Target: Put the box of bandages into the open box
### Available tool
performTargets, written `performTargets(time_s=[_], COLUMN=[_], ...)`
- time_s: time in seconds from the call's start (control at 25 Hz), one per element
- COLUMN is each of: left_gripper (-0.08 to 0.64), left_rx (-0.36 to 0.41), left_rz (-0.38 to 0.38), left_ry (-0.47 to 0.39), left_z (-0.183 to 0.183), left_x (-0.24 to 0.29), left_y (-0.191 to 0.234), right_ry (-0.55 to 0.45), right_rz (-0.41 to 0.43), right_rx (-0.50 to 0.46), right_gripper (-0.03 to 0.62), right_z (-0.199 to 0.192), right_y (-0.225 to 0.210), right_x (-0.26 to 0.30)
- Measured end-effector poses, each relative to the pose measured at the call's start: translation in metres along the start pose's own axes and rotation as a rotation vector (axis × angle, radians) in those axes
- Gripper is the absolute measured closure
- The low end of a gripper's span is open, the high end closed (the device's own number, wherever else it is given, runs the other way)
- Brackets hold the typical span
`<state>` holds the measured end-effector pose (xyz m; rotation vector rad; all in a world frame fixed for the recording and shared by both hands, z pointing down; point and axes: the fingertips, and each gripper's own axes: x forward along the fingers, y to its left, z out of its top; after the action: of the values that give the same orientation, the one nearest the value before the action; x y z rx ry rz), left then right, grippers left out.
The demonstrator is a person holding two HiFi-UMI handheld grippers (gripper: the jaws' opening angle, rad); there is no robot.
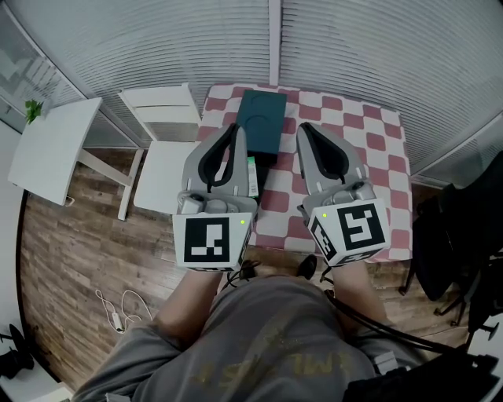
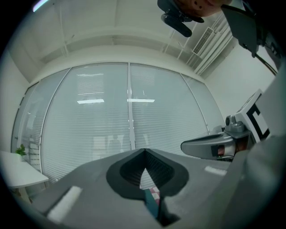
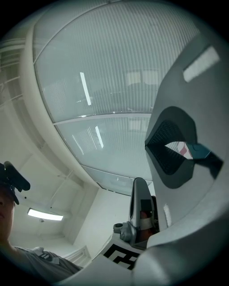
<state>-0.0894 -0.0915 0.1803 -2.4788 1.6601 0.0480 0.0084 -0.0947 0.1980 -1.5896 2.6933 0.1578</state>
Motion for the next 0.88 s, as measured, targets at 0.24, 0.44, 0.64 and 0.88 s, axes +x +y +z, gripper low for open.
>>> performTargets(time_s=[0.24,0.44,0.64,0.88], left_gripper=[0.56,0.56,0.56,0.56], left_rx=[0.006,0.01,0.015,0.02], left_rz=[0.002,0.007,0.014,0.01], left_ry=[0.013,0.018,0.029,0.027], left_z=[-0.002,-0.0018,-0.0026,-0.0035], left_x=[-0.0004,-0.0021,-0.0032,-0.0047], left_y=[-0.0057,-0.0071,-0.0054,-0.005], right_ry=[0.016,0.008,0.011,0.014], right_rz=[-0.013,-0.007,-0.002,0.002], right_rx=[0.016,0.02,0.026,0.027], right_gripper=[0.568,0.568,0.568,0.568], right_z=[-0.0075,-0.0078,-0.0101,-0.0107], right_y=[-0.004,-0.0036,-0.0011,0.0015], right_x=[-0.0041,-0.0051,-0.0039,-0.0022])
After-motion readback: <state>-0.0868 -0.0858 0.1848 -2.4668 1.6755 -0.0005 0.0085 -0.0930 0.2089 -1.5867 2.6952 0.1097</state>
